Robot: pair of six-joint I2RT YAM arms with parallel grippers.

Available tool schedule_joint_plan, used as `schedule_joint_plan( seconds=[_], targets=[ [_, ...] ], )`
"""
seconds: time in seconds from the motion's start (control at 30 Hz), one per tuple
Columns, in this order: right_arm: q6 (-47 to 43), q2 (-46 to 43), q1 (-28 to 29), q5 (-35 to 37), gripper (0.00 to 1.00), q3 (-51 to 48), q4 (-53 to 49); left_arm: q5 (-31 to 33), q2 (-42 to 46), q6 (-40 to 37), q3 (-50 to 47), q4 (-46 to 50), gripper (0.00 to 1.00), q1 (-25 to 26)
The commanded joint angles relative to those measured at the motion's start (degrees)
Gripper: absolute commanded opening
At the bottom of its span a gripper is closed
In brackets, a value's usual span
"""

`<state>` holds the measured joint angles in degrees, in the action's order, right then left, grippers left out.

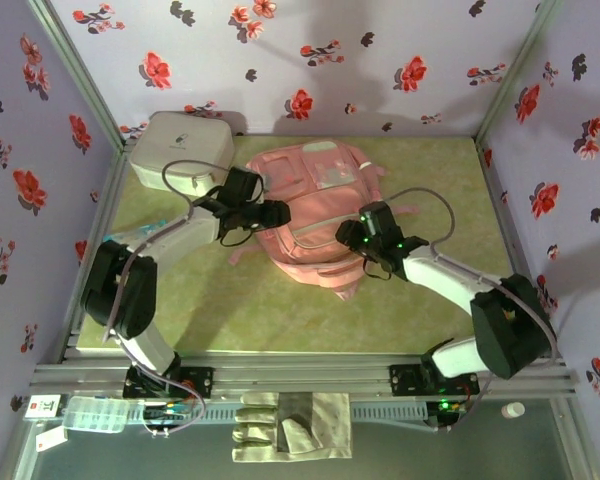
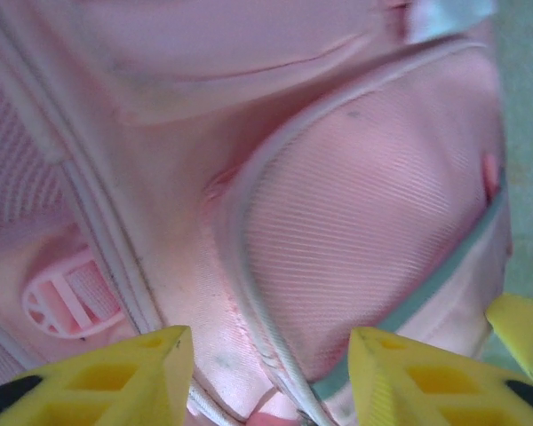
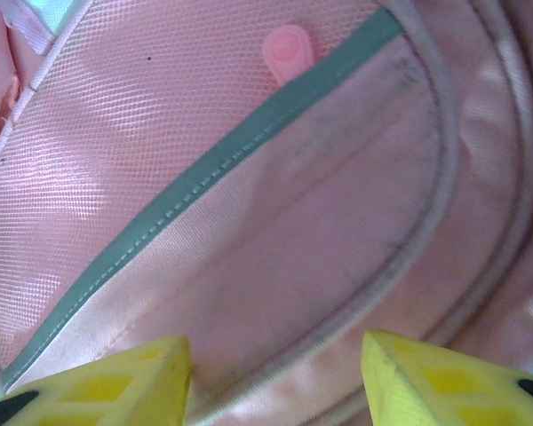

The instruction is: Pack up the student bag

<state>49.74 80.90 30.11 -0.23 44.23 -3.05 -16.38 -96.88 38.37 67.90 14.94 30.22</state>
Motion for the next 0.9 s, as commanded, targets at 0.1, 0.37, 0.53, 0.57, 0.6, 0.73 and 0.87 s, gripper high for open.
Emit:
schedule_joint_plan(
  seconds=[0.1, 0.37, 0.53, 0.57, 0.6, 0.73, 0.87],
  targets=[
    [-4.87, 4.31, -2.6, -1.13, 0.47, 4.91, 2.49, -5.09, -3.89, 9.49, 2.99, -3.1, 0.43, -0.55],
    [-9.5, 12.01, -7.5, -7.06, 0.4, 9.99, 6.15, -7.41, -10.2, 15.62, 5.57, -7.88, 0.3, -0.95],
    [-11.04, 13.64, -9.35, -8.01, 0.42, 12.18, 4.89, -8.21, -13.11, 20.09, 6.81, -11.64, 0.23, -0.95],
    [-11.49, 13.28, -9.37, -7.58, 0.43, 12.32, 3.94, -8.14, -13.46, 20.75, 6.81, -12.02, 0.22, -0.88],
    [-12.02, 12.55, -9.36, -7.04, 0.45, 12.22, 2.79, -8.07, -13.81, 21.31, 6.88, -12.54, 0.21, -0.93],
    [-13.76, 8.24, -9.36, -3.67, 0.5, 11.57, -4.45, -8.14, -14.76, 23.69, 6.69, -14.55, 0.14, -0.94],
    [-15.34, 3.12, -8.27, -0.15, 0.52, 9.69, -10.46, -8.02, -14.18, 25.86, 5.82, -16.76, 0.04, -0.95]
  ],
)
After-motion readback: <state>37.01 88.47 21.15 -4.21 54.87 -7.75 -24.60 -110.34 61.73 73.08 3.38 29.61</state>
